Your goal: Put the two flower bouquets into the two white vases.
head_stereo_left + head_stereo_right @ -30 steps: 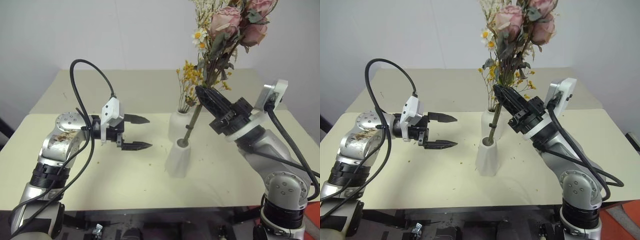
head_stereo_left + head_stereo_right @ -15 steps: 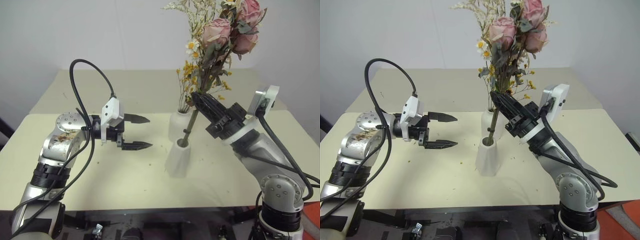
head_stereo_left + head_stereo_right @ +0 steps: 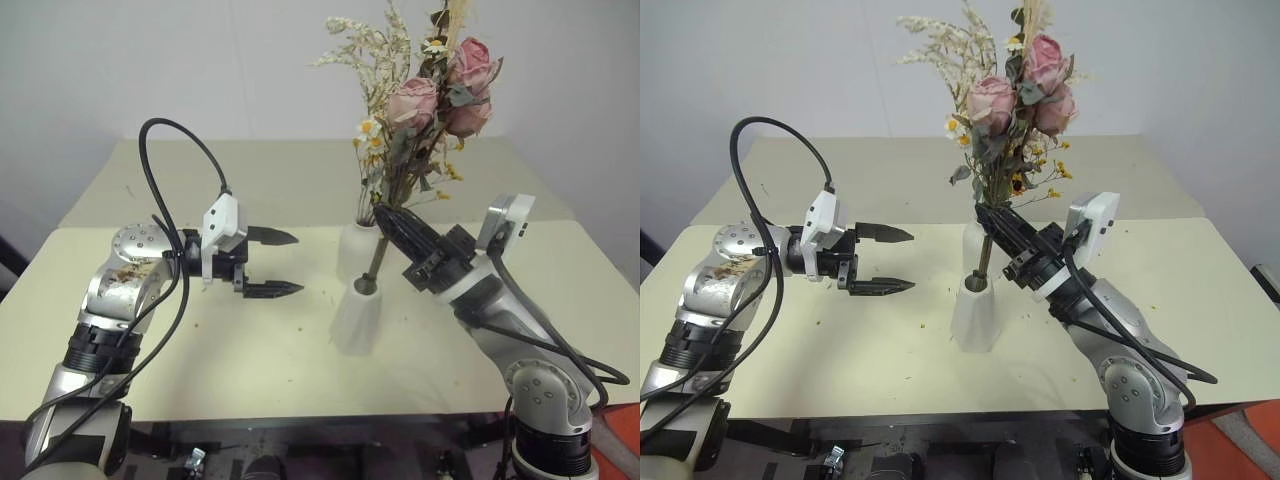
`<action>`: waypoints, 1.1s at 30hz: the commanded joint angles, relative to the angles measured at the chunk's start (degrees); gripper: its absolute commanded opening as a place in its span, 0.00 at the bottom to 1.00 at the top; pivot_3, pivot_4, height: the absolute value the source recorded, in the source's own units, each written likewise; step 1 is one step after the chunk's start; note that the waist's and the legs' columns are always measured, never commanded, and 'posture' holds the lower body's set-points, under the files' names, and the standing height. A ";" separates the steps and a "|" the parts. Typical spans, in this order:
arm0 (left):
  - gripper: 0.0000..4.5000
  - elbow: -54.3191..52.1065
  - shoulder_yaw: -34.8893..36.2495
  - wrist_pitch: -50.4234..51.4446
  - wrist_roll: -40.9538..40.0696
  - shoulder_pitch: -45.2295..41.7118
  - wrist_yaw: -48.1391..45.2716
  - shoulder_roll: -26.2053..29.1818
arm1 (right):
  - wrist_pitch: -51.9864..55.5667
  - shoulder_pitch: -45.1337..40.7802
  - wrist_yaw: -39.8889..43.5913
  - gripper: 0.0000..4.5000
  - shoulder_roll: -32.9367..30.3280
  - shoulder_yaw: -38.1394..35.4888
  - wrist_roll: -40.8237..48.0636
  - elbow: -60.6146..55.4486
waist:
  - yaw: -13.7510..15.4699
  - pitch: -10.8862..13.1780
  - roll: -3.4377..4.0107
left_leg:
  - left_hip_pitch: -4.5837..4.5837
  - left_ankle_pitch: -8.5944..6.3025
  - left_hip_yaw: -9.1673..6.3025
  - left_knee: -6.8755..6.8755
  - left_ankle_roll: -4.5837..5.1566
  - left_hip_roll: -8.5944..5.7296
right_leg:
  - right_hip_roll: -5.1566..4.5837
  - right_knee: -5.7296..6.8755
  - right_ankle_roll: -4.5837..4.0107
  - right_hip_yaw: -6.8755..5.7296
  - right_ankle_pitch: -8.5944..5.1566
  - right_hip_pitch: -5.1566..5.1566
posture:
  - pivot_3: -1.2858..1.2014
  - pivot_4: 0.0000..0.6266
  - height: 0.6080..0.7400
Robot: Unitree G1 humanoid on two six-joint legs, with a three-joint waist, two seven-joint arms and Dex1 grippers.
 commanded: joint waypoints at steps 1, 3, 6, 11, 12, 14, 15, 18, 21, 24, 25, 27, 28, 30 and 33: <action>1.00 -0.27 0.51 -1.26 0.04 -1.63 -0.32 0.02 | -2.71 0.72 1.39 0.05 0.38 -0.37 -0.50 -1.24 | 0.01 0.00 0.00 | 0.00 0.00 0.00 0.00 0.00 0.00 | 0.00 0.00 0.00 0.00 0.00 0.00 | 0.52 0.24 1.00; 1.00 -0.13 0.50 -1.35 0.10 -1.71 -0.38 -0.11 | -3.41 1.52 2.02 0.05 0.56 -0.09 -1.11 -1.33 | 0.07 0.00 0.00 | -0.01 0.00 0.00 0.00 0.00 0.00 | 0.00 -0.01 0.00 0.00 0.00 0.00 | 0.52 0.24 1.00; 1.00 0.15 0.56 -1.48 0.35 -1.85 -0.48 -0.34 | -5.01 2.67 2.93 0.05 1.02 0.36 -2.39 -1.19 | 0.10 0.00 0.00 | -0.01 0.00 0.00 0.00 0.00 -0.01 | -0.01 -0.01 0.00 0.00 0.00 0.00 | 0.52 0.24 1.00; 1.00 -0.06 0.85 -1.30 0.32 -1.78 -0.64 -0.29 | -7.87 4.44 4.74 0.05 2.21 1.09 -4.68 -0.62 | 0.06 0.00 0.00 | 0.00 0.00 0.00 0.00 0.00 0.00 | 0.00 -0.01 0.00 0.01 0.00 0.00 | 0.52 0.24 1.00; 1.00 -0.26 0.93 -1.21 0.24 -1.64 -0.66 -0.21 | -8.77 4.99 5.21 0.05 2.59 1.24 -5.17 -0.48 | 0.07 0.00 0.00 | 0.00 0.00 0.00 0.00 0.00 0.00 | 0.00 -0.01 0.00 0.01 0.00 0.00 | 0.52 0.24 1.00; 1.00 -0.49 1.01 -1.06 0.13 -1.47 -0.67 -0.13 | -10.38 5.77 6.10 0.05 3.30 1.42 -5.97 -0.19 | 0.11 0.00 0.00 | 0.00 0.00 0.00 0.00 0.00 0.00 | 0.00 0.00 0.00 0.00 0.00 0.00 | 0.52 0.24 1.00; 1.00 -0.59 1.05 -0.98 0.08 -1.39 -0.66 -0.10 | -11.17 6.09 6.48 0.05 3.60 1.52 -6.38 -0.08 | 0.11 0.00 0.00 | 0.00 0.00 0.00 0.00 0.00 0.00 | 0.00 0.00 0.00 0.00 0.00 0.00 | 0.52 0.24 1.00; 1.00 -0.68 1.09 -0.81 -0.06 -1.30 -0.71 -0.09 | -13.30 6.83 7.70 0.05 4.23 1.93 -7.64 0.41 | 0.05 0.00 0.00 | 0.00 0.00 0.00 0.01 0.00 0.00 | 0.00 0.00 0.01 0.01 0.00 0.00 | 0.52 0.24 1.00; 1.00 -0.97 1.12 -0.57 -0.27 -1.08 -0.85 -0.02 | -14.29 7.73 9.72 0.13 4.19 2.22 -7.21 0.62 | 0.06 0.00 0.00 | 0.01 0.00 0.00 0.00 0.00 0.00 | 0.01 0.01 0.00 0.00 0.00 0.00 | 0.52 0.24 1.00; 1.00 -0.70 1.07 -0.67 -0.21 -1.14 -1.03 -0.05 | -14.73 8.70 11.61 0.35 3.87 2.42 -6.52 0.44 | 0.14 0.00 0.00 | -0.01 0.00 0.00 0.00 0.00 0.00 | 0.00 -0.02 0.01 0.00 0.00 0.01 | 0.52 0.24 1.00; 1.00 -0.67 1.06 -0.67 -0.22 -1.15 -1.09 -0.05 | -14.56 9.07 12.27 0.42 3.64 2.40 -6.06 0.30 | 0.13 0.00 0.00 | -0.01 0.00 0.00 0.00 0.00 -0.01 | 0.00 -0.01 0.01 0.00 0.00 0.00 | 0.52 0.24 1.00; 1.00 -0.59 1.04 -0.70 -0.23 -1.16 -1.23 -0.06 | -14.40 9.46 13.05 0.58 3.37 2.42 -5.87 0.20 | 0.10 0.00 0.00 | 0.01 0.00 0.00 0.00 0.00 0.00 | 0.00 0.00 0.00 0.00 0.00 0.01 | 0.52 0.24 1.00; 1.00 -0.70 1.01 -0.59 -0.36 -1.15 -1.37 -0.07 | -14.23 9.68 13.36 0.65 3.15 2.39 -5.83 0.14 | 0.10 0.00 0.00 | 0.02 0.00 0.00 0.00 0.00 0.00 | 0.01 0.01 0.00 0.01 0.00 0.01 | 0.52 0.24 1.00; 1.00 -0.87 0.95 -0.35 -0.62 -1.07 -1.85 0.03 | -14.15 10.01 13.90 0.80 2.69 2.46 -6.26 0.15 | 0.11 0.00 0.00 | 0.02 0.00 0.00 0.00 0.00 0.01 | 0.01 0.01 0.01 0.00 -0.01 0.01 | 0.52 0.24 1.00; 1.00 -1.18 0.86 -0.05 -0.76 -0.71 -2.73 0.45 | -14.30 10.55 15.17 0.99 1.77 2.45 -6.52 -0.13 | 0.12 0.00 0.00 | 0.00 0.00 0.00 0.01 0.00 0.00 | 0.00 -0.01 0.01 0.01 -0.01 0.01 | 0.52 0.24 1.00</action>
